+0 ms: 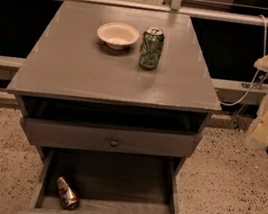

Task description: Pick orange can from middle drawer and place on counter

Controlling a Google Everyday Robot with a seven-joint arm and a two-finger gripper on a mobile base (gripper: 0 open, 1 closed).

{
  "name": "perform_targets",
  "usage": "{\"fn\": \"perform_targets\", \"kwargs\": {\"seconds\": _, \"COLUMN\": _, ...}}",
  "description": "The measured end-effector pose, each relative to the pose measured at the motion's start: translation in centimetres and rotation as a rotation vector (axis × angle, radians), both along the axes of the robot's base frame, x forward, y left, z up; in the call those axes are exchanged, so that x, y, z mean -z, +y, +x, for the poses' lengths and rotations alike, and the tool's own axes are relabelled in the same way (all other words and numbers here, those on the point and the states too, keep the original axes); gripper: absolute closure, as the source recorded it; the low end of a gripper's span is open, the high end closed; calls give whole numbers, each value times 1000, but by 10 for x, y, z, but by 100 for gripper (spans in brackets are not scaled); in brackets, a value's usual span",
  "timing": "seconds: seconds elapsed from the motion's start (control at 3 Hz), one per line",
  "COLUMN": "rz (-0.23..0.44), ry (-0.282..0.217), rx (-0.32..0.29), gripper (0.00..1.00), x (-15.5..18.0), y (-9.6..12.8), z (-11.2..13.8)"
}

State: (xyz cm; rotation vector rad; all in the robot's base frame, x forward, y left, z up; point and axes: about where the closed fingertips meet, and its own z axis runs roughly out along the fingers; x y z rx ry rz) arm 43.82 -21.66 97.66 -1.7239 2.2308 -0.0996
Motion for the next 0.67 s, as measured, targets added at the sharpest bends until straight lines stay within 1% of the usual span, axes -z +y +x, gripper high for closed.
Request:
{"fn": "perform_targets", "kwargs": {"seconds": 0.33, "rz": 0, "ry": 0, "rx": 0, "gripper": 0, "x": 0, "y": 0, "z": 0}}
{"fn": "perform_targets", "kwargs": {"seconds": 0.67, "rz": 97, "ry": 26, "rx": -41, "gripper": 0, "x": 25, "y": 21, "z": 0}}
